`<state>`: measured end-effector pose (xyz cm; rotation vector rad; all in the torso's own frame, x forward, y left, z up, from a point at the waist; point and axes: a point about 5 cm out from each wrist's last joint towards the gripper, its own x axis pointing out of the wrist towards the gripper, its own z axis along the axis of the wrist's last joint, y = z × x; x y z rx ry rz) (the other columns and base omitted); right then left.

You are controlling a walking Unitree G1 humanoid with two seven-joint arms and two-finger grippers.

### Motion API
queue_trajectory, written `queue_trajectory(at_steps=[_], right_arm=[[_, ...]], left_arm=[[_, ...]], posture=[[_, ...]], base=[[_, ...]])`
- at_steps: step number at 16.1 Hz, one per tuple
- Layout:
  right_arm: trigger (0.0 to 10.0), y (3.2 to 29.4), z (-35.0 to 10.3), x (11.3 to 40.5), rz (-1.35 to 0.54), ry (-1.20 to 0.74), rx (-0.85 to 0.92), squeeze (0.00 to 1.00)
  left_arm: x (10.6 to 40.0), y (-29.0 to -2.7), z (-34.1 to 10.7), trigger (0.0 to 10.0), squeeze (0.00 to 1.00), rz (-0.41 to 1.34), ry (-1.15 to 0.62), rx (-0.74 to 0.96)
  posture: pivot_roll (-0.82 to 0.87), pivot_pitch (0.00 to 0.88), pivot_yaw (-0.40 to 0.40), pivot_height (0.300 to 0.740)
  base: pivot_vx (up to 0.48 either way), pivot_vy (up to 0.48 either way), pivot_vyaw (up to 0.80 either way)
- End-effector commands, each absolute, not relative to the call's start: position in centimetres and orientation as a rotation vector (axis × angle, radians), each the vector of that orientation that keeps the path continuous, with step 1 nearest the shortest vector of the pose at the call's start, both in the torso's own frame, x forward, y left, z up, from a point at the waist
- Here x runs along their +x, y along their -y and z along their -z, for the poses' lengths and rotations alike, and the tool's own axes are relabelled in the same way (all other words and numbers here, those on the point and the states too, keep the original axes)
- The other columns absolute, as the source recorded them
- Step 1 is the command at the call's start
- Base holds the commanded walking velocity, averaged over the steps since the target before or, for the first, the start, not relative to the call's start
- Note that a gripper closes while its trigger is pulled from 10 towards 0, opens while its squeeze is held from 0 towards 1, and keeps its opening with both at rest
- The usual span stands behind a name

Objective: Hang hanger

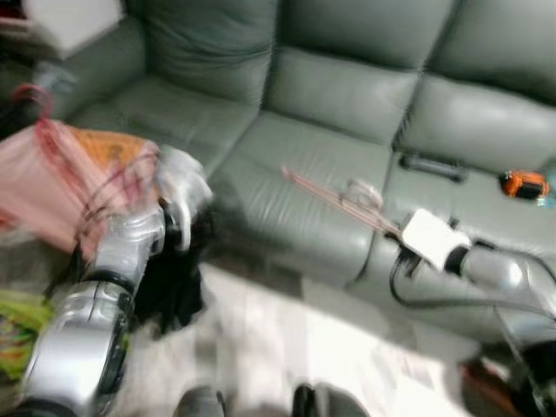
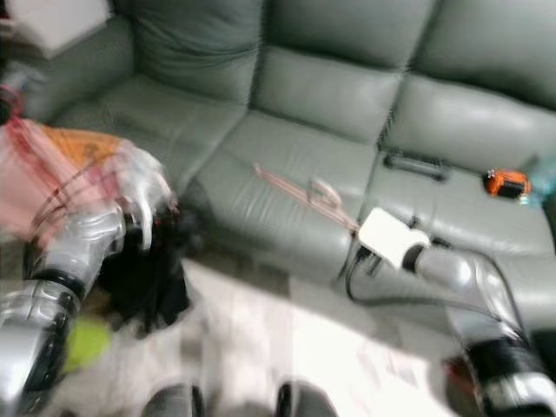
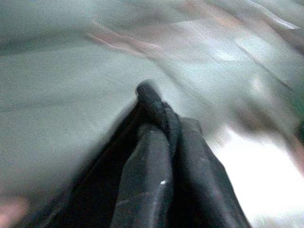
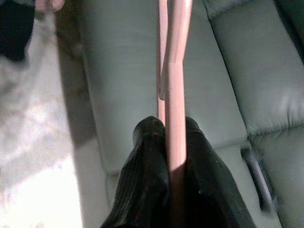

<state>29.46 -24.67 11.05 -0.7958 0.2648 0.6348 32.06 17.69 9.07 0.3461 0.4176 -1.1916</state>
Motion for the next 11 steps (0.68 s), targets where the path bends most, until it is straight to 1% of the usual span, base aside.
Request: queue_trajectory(at_steps=[1, 2, 3, 4, 5, 6, 7, 8, 9, 11], right_arm=[[10.0, 25.7, -11.0, 29.3, -0.612, -0.284, -0.803, 0.0], [10.0, 25.6, -10.9, 29.5, -0.613, -0.283, -0.804, 0.0], [10.0, 25.6, -10.9, 29.5, -0.614, -0.282, -0.805, 0.0], [10.0, 25.3, -10.8, 29.6, -0.62, -0.277, -0.807, 0.0], [10.0, 25.2, -10.8, 29.6, -0.626, -0.273, -0.813, 0.0], [10.0, 25.2, -10.8, 29.6, -0.63, -0.273, -0.817, 0.0], [10.0, 25.3, -10.8, 29.6, -0.632, -0.274, -0.821, 0.0], [10.0, 25.5, -10.9, 29.7, -0.631, -0.275, -0.823, 0.0], [10.0, 25.6, -11.0, 29.8, -0.628, -0.274, -0.825, 0.0], [10.0, 25.4, -10.7, 29.7, -0.631, -0.272, -0.822, 0.0]], left_arm=[[28.7, -22.6, -6.0, 10.0, 0.0, 1.366, -0.729, 0.756], [29.5, -24.7, -5.6, 10.0, 0.0, 1.197, -0.76, 1.021], [30.4, -25.2, -5.9, 10.0, 0.0, 1.076, -0.723, 1.128], [32.7, -25.3, -7.9, 10.0, 0.0, 0.863, -0.601, 1.219], [34.2, -24.7, -10.0, 10.0, 0.0, 0.747, -0.494, 1.205], [35.3, -24.0, -11.6, 10.0, 0.0, 0.672, -0.409, 1.103], [36.1, -23.4, -12.9, 10.0, 0.0, 0.615, -0.329, 1.025], [36.6, -23.0, -13.6, 10.0, 0.0, 0.576, -0.273, 0.986], [36.9, -22.7, -13.6, 10.0, 0.0, 0.555, -0.236, 0.994], [36.8, -22.4, -13.4, 10.0, 0.0, 0.554, -0.231, 1.025]], posture=[[-0.05, 0.101, 0.012, 0.74], [-0.05, 0.1, 0.011, 0.74], [-0.05, 0.1, 0.008, 0.74], [-0.05, 0.099, 0.006, 0.74], [-0.06, 0.1, -0.001, 0.74], [-0.06, 0.1, -0.003, 0.74], [-0.06, 0.099, -0.007, 0.74], [-0.06, 0.099, -0.007, 0.74], [-0.06, 0.1, -0.005, 0.74], [-0.05, 0.101, 0.0, 0.74]], base=[[0.0, 0.0, 0.0], [0.0, 0.0, 0.0], [0.0, 0.0, 0.0], [0.0, 0.0, 0.0], [0.0, 0.0, 0.0], [0.0, 0.0, 0.0], [0.0, 0.0, 0.0], [0.0, 0.0, 0.0], [0.0, 0.0, 0.0], [0.0, 0.0, 0.0]])
